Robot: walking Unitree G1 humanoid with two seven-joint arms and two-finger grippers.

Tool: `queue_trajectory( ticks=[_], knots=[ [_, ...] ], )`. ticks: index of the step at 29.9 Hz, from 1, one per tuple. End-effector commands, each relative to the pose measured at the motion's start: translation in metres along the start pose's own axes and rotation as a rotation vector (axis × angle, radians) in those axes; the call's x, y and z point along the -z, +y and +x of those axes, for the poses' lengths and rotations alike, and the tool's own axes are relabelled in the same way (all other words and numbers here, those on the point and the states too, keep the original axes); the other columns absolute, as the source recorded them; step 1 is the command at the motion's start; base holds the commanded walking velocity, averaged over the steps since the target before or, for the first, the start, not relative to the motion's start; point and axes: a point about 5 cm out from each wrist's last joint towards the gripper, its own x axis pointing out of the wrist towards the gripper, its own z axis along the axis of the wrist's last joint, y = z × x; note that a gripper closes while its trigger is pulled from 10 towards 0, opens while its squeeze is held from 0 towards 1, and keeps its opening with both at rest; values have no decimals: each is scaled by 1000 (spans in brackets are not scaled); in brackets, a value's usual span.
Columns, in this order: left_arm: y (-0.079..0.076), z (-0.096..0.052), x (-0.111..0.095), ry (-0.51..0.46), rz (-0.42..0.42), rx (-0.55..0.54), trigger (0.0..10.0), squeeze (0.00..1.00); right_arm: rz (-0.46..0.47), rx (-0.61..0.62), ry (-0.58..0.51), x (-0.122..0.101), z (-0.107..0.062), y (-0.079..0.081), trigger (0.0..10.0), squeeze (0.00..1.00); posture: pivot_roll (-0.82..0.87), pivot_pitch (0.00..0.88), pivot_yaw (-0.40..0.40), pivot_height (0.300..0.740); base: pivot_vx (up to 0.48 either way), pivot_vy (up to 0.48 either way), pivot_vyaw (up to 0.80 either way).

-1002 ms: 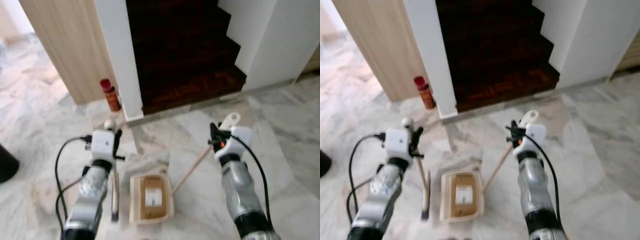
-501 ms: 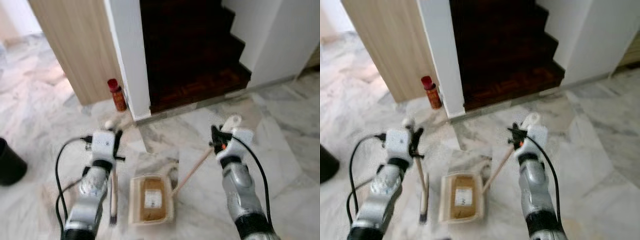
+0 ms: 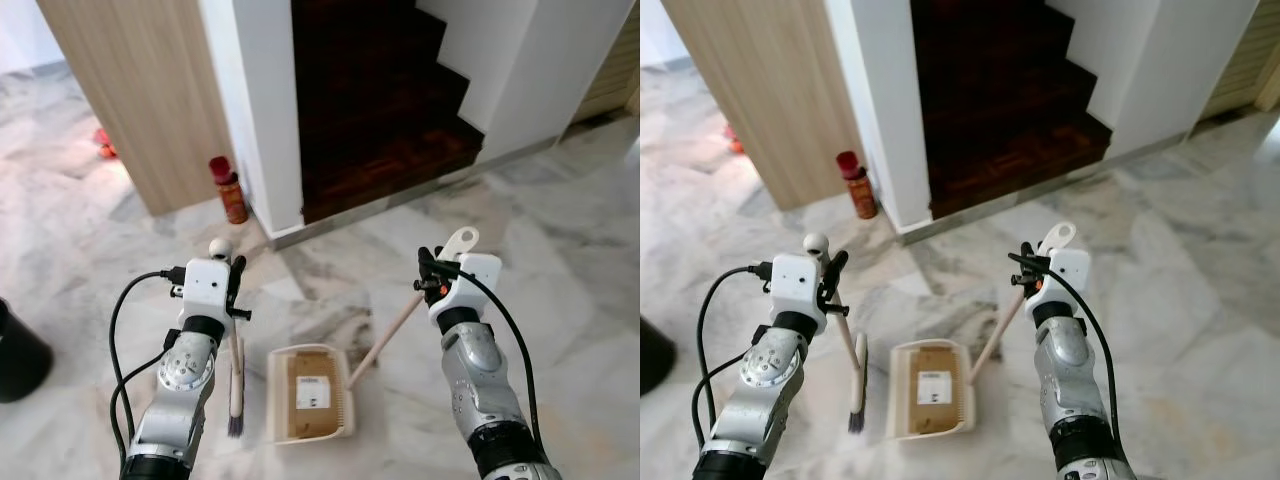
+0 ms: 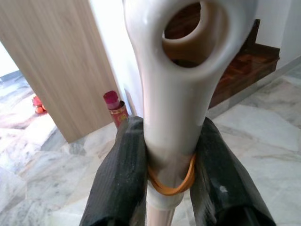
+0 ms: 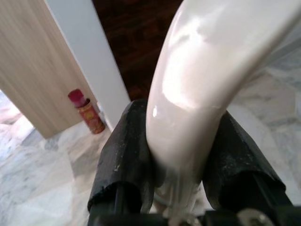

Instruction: Sweep floor

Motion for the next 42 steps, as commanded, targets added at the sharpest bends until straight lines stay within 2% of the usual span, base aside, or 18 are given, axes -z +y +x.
queue_trajectory(
  ticks=[1,13,18,23,38,42],
  knots=[
    [3,2,-9,-39,5,-8,10000,0,-10,-11,-56,-14,6,2,10000,0,114,78,35,740,0,480,0],
    [3,2,-8,-38,4,-8,10000,0,-11,-16,-56,-15,6,2,10000,0,114,72,32,740,0,480,0],
    [3,2,-9,-39,3,-7,10000,0,-40,-21,-68,-17,6,2,10000,0,115,68,33,740,0,446,0],
    [3,2,-9,-40,6,-6,10000,0,-44,-30,-69,-17,6,4,10000,0,116,64,34,740,0,376,714],
    [2,2,-9,-47,13,-2,10000,0,-29,-41,-66,-16,6,7,10000,0,118,65,36,740,0,32,781],
    [2,2,-10,-49,13,0,10000,0,-19,-40,-61,-15,6,6,10000,0,119,67,37,740,0,0,0]
  ],
)
